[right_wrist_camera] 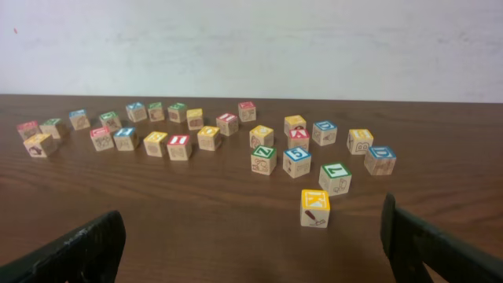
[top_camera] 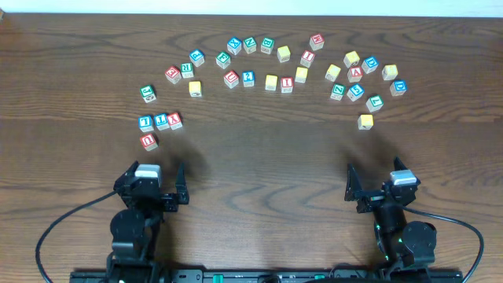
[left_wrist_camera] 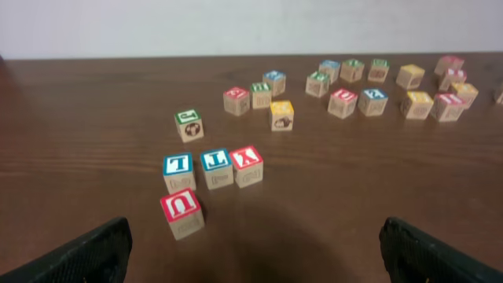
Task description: Spell out AI2
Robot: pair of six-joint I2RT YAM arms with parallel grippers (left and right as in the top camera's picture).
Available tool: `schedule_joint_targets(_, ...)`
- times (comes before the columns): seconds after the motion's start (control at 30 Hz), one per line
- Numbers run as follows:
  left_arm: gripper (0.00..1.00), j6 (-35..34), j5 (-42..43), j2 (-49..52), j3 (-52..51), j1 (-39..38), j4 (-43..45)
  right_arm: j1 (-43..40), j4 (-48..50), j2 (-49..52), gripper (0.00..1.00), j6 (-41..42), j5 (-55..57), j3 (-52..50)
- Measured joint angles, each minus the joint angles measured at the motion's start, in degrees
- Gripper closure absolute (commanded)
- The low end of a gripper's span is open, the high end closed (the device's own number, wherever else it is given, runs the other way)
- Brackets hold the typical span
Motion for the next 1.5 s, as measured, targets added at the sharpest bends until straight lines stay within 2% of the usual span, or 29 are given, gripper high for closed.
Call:
schedule_joint_targets(0.2,0.01,-0.02,0.04,10.6,10.38,0.0,0.11,0.0,0.0,0.02,0.01,0.0,0.0,0.0)
schedule_joint_targets(0.43,0.01,0.0,1.55,27.61,27.17,0.0,-1.46,0.0,-0.02,0.0,0.01,0.0,-0.02,0.0)
schedule_joint_targets(0.6,0.01,-0.04,4.28,42.47,42.66,0.0,-11.28,0.0,0.0,0.02,0.01,0.0,0.0,0.0)
schedule_joint_targets(0.8,0.01,-0.15,6.8,59.39,64.39,0.0,-28.76,0.0,0.0,0.0,0.01,0.0,0.0,0.0)
schedule_joint_targets(1.0,0.01,-0.15,7.93,71.82,83.65,0.0,-44.44,0.0,0.0,0.02,0.01,0.0,0.0,0.0)
schedule_joint_targets(1.13,0.01,-0.15,8.28,75.91,87.93,0.0,-47.06,0.0,0.0,0.02,0.01,0.0,-0.02,0.0)
schedule_joint_targets(1.5,0.01,-0.15,12.55,78.93,87.95,0.0,-48.39,0.0,2.75,0.0,0.01,0.0,1.6,-0.02)
